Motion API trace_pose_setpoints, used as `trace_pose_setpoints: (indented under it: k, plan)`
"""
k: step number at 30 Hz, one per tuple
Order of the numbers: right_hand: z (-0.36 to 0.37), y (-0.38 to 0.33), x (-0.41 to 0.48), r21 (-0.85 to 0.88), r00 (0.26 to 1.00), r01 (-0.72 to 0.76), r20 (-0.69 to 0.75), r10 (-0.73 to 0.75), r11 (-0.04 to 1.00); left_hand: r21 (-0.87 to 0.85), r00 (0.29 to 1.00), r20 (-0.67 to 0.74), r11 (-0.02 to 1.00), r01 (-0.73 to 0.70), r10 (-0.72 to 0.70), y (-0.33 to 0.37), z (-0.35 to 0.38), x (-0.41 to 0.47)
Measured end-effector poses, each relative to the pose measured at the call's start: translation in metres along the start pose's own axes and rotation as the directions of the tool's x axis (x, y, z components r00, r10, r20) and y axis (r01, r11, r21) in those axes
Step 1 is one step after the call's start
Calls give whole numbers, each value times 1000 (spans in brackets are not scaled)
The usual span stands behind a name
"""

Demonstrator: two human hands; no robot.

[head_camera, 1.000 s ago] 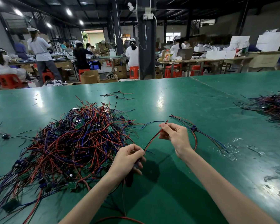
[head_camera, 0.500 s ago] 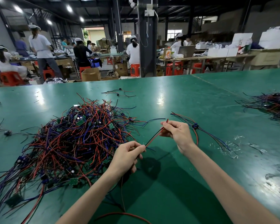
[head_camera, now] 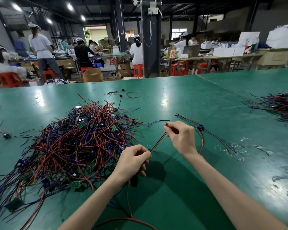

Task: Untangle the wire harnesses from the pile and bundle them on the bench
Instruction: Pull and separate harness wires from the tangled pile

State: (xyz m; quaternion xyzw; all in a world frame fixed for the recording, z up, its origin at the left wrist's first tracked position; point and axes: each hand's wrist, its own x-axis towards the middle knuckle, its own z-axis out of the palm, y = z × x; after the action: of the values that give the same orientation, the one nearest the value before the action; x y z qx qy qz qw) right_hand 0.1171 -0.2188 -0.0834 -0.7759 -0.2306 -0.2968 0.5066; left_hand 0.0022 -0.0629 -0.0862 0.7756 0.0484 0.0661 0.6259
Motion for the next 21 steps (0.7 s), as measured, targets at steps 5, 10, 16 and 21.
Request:
trace_pose_setpoints:
  k: [5, 10, 16, 21]
  plan:
    - [-9, -8, 10, 450, 825, -559, 215, 523, 697, 98, 999, 19, 995, -32, 30, 0, -2, -1]
    - [-17, -18, 17, 619, 573, -755, 459, 679, 218, 126, 998, 58, 991, -36, 29, -2, 0, -1]
    - [-25, -18, 21, 625, 363, -726, 702, 612, -287, 114, 997, 68, 992, -46, 39, 0, -2, 0]
    - [-23, -17, 22, 622, 418, -783, 548, 725, -19, 153, 993, 114, 987, -46, 29, 0, 0, -3]
